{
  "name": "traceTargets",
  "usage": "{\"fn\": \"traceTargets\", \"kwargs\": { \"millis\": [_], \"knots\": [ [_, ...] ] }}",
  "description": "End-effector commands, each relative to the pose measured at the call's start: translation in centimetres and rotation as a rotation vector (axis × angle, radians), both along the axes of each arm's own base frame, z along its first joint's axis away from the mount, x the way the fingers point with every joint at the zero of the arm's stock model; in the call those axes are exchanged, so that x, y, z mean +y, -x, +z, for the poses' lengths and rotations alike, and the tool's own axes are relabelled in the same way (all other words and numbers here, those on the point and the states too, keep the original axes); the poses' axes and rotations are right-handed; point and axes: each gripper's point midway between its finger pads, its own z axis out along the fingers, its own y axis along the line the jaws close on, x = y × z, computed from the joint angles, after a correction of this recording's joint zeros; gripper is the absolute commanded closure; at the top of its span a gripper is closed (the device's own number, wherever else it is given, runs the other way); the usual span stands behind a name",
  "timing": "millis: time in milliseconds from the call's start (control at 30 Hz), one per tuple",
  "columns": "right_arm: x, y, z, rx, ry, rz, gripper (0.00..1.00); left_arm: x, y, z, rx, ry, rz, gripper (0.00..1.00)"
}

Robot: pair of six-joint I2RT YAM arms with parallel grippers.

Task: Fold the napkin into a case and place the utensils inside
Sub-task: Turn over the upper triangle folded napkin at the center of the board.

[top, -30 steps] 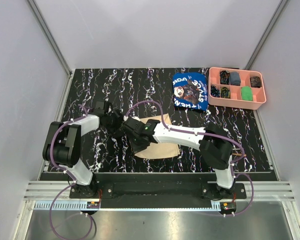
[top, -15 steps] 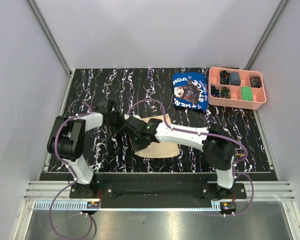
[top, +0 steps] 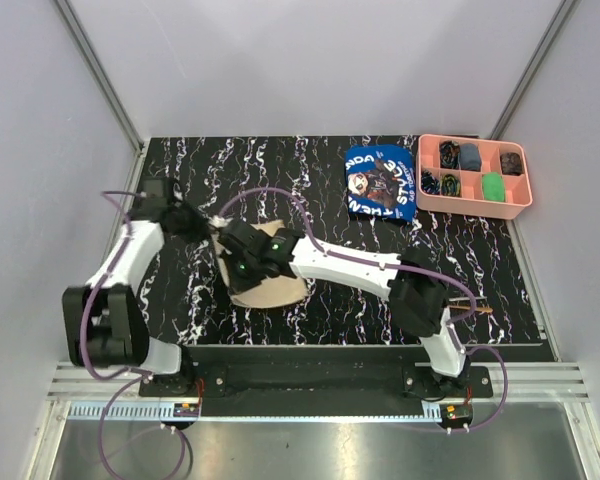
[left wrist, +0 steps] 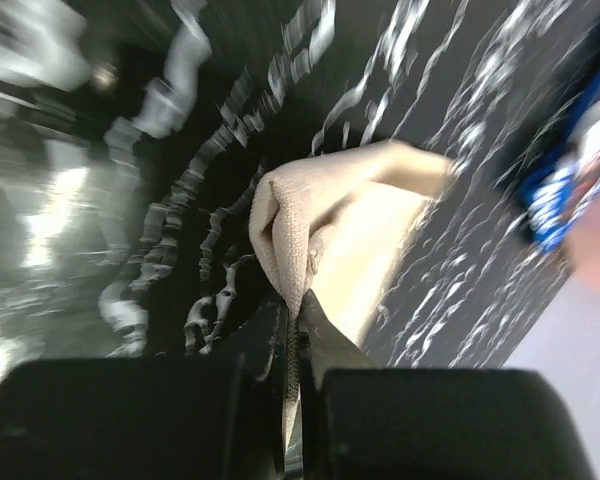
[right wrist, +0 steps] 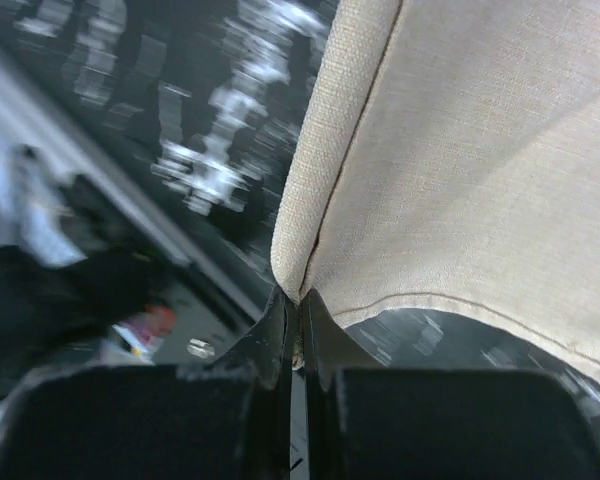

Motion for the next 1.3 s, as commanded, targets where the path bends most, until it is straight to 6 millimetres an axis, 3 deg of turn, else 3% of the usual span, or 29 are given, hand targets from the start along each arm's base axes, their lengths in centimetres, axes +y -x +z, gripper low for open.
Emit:
{"fn": "traceTargets", "kwargs": {
  "millis": [0,33,67,100,167,200,233,267,300,333,367,400,433,467,500,533,567,600,700,733,767,867,967,1067,1100,1133,1200,1233,1267],
  "knots": [
    [7.3,4.4,6.1,0.050,-0.226,0.215,1.00,7.8,-0.2,7.7,-0.172,-0.155,0.119,1.00],
    [8.3,4.9,7.2,0.076,-0.272,0.228,1.00,8.7,0.2,9.7,-0.218,-0.177,0.134,1.00],
    [9.6,6.0,8.1,0.124,-0.330,0.278,1.00,10.2,1.0,10.4,-0.206,-0.209,0.170,1.00],
    [10.8,6.6,10.6,0.130,-0.405,0.308,1.00,11.1,0.8,13.2,-0.265,-0.257,0.172,1.00],
    [11.9,7.6,13.8,0.181,-0.523,0.344,1.00,12.1,1.5,15.9,-0.306,-0.320,0.198,1.00],
    [12.0,7.9,14.3,0.197,-0.551,0.353,1.00,12.2,1.3,18.0,-0.359,-0.336,0.199,1.00],
    [12.0,8.5,15.0,0.233,-0.580,0.357,1.00,12.2,1.3,18.9,-0.385,-0.342,0.200,1.00],
    [12.1,8.5,17.8,0.202,-0.676,0.374,1.00,11.9,1.0,19.9,-0.412,-0.341,0.195,1.00],
    [11.7,8.7,15.7,0.240,-0.660,0.356,1.00,11.4,0.6,20.1,-0.420,-0.331,0.181,1.00],
    [11.3,8.3,15.8,0.291,-0.689,0.319,1.00,11.0,-0.2,19.4,-0.403,-0.329,0.165,1.00],
    [11.3,8.0,18.3,0.269,-0.805,0.338,1.00,9.9,-0.9,19.0,-0.398,-0.345,0.133,1.00],
    [10.5,7.9,15.2,0.326,-0.775,0.311,1.00,9.2,-1.4,18.1,-0.378,-0.343,0.114,1.00],
    [10.3,7.6,15.5,0.347,-0.824,0.305,1.00,8.3,-2.4,16.2,-0.338,-0.333,0.086,1.00],
    [9.5,6.6,14.7,0.356,-0.824,0.280,1.00,6.1,-3.2,14.5,-0.334,-0.319,0.029,1.00],
    [8.4,6.4,11.5,0.394,-0.777,0.251,1.00,5.1,-4.2,12.0,-0.283,-0.305,0.009,1.00],
    [7.9,6.1,10.9,0.396,-0.799,0.253,1.00,3.9,-5.1,11.0,-0.285,-0.300,-0.014,1.00],
    [6.1,5.3,7.9,0.424,-0.763,0.215,1.00,2.0,-5.2,9.2,-0.257,-0.319,-0.050,1.00],
    [5.1,5.2,7.0,0.431,-0.763,0.210,1.00,0.8,-5.9,6.9,-0.213,-0.323,-0.076,1.00],
    [0.7,4.6,3.0,0.436,-0.717,0.144,1.00,-3.4,-7.2,4.3,-0.206,-0.343,-0.134,1.00],
    [-0.2,4.6,2.4,0.433,-0.717,0.135,1.00,-4.5,-7.7,4.2,-0.226,-0.338,-0.143,1.00],
    [-2.1,5.2,0.6,0.453,-0.680,0.103,1.00,-6.1,-7.5,4.0,-0.236,-0.352,-0.161,1.00],
    [-5.3,5.5,-2.2,0.473,-0.623,0.032,0.99,-9.4,-7.7,3.4,-0.252,-0.321,-0.196,1.00],
    [-7.4,5.9,-4.1,0.495,-0.595,-0.024,0.88,-12.1,-7.4,2.1,-0.229,-0.308,-0.236,0.95],
    [-9.5,5.3,-5.4,0.500,-0.557,-0.111,0.70,-14.4,-6.9,1.0,-0.210,-0.292,-0.289,0.68],
    [-10.5,4.7,-6.3,0.503,-0.524,-0.176,0.55,-15.0,-6.9,0.6,-0.204,-0.289,-0.311,0.62],
    [-11.5,3.8,-5.9,0.486,-0.528,-0.220,0.49,-15.8,-6.6,1.2,-0.209,-0.277,-0.335,0.50],
    [-14.0,3.6,-6.8,0.463,-0.460,-0.270,0.36,-16.1,-6.0,2.7,-0.230,-0.262,-0.377,0.43],
    [-14.9,3.0,-7.0,0.439,-0.427,-0.298,0.30,-16.0,-5.8,3.8,-0.249,-0.266,-0.392,0.26],
    [-15.5,2.7,-7.3,0.380,-0.388,-0.269,0.26,-16.2,-5.2,5.9,-0.286,-0.242,-0.410,0.16]
  ]
}}
